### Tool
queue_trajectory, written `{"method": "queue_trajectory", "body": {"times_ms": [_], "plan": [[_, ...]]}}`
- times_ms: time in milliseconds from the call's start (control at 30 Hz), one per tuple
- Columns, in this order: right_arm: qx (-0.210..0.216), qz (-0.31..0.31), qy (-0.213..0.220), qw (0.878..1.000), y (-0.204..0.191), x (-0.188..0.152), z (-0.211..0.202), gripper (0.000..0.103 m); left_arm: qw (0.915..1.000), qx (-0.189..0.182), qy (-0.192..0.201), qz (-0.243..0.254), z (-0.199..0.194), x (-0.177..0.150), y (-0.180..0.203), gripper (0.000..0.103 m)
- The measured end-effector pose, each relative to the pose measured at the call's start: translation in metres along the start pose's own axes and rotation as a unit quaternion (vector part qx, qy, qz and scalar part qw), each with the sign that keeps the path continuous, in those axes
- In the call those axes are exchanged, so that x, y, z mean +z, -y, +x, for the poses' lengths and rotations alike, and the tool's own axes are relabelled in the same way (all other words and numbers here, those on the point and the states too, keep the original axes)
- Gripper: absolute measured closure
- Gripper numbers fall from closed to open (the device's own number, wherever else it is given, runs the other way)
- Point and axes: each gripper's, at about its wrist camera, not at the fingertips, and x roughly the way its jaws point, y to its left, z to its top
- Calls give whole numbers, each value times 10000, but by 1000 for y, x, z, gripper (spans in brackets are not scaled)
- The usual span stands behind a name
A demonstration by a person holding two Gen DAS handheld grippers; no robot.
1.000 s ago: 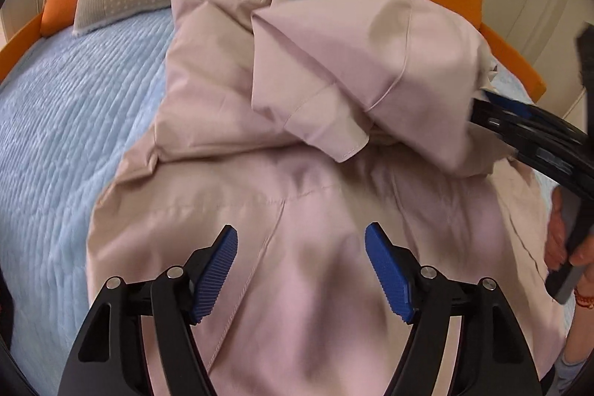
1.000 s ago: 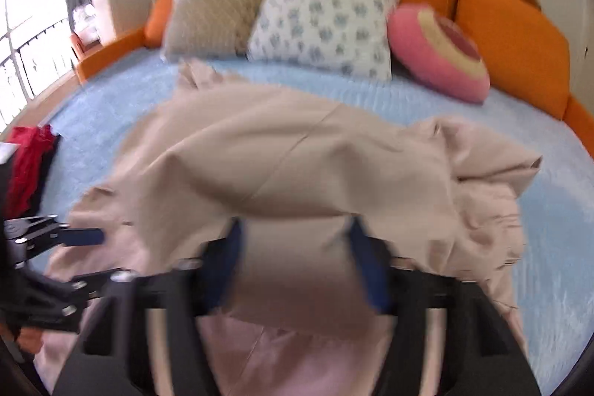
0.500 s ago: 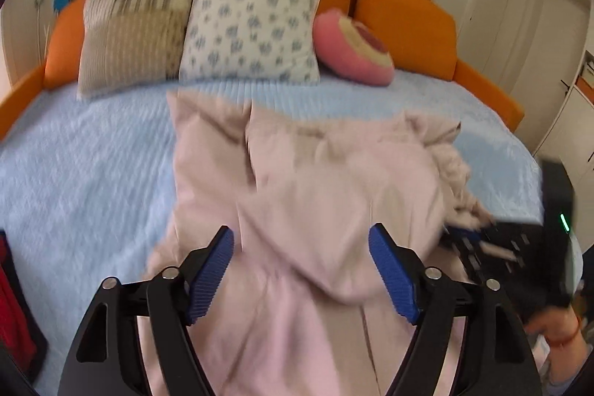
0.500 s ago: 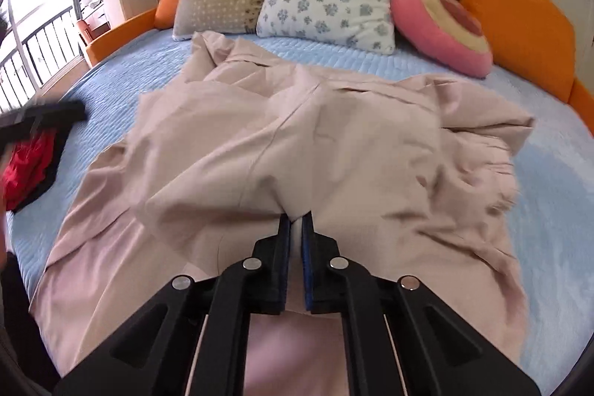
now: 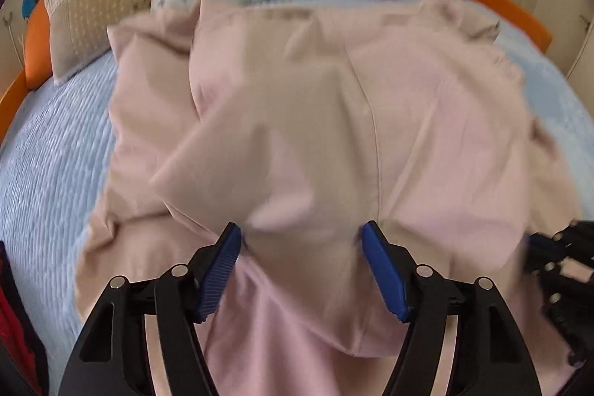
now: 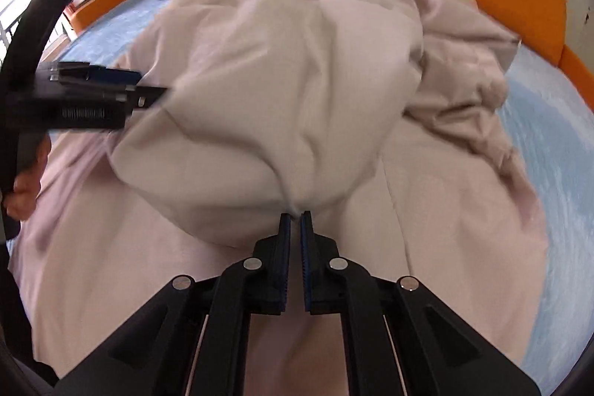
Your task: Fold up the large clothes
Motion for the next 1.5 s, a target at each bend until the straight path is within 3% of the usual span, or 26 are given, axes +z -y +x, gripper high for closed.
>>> {"method": "queue_trajectory", "body": {"times_ms": [233,433,600,800,933,1067,1133,1267,1367,1500], "plan": [[-108,36,69,9999,-5,-1,-6,97,10000,73,-5,-18,9,-13,-5,33],[42,17,759,9971,-20,20,-63,97,9999,112,77,-29,13,-17,-5,32],[333,135,1065,9937,-34,54,-66,97,9998,93,112,-153,11,-23,0,32],[1040,715,1341,9829,-39,71,-68,96,9997,73,116,-180,12,-24,-1,32],[1091,605,1462,9814,-52,80,-83,95,9998,52,108,-137,13,-24,-3,32],[801,320,1697,9817,-60,91,-106,95,9998,79,139,-139,14,-24,-1,32],[714,296,1672,9829,-59,100,-101,95,9997,85,149,-145,15,-24,-2,32],[428,384,1219,9909,-45,106,-56,95,9998,54,134,-166,14,-25,-3,32],[316,561,732,9952,-24,80,-21,95,9998,-23,108,-169,12,-25,-6,32],[141,690,402,9967,-3,43,7,99,9995,-200,90,-236,8,-28,-12,31]]}}
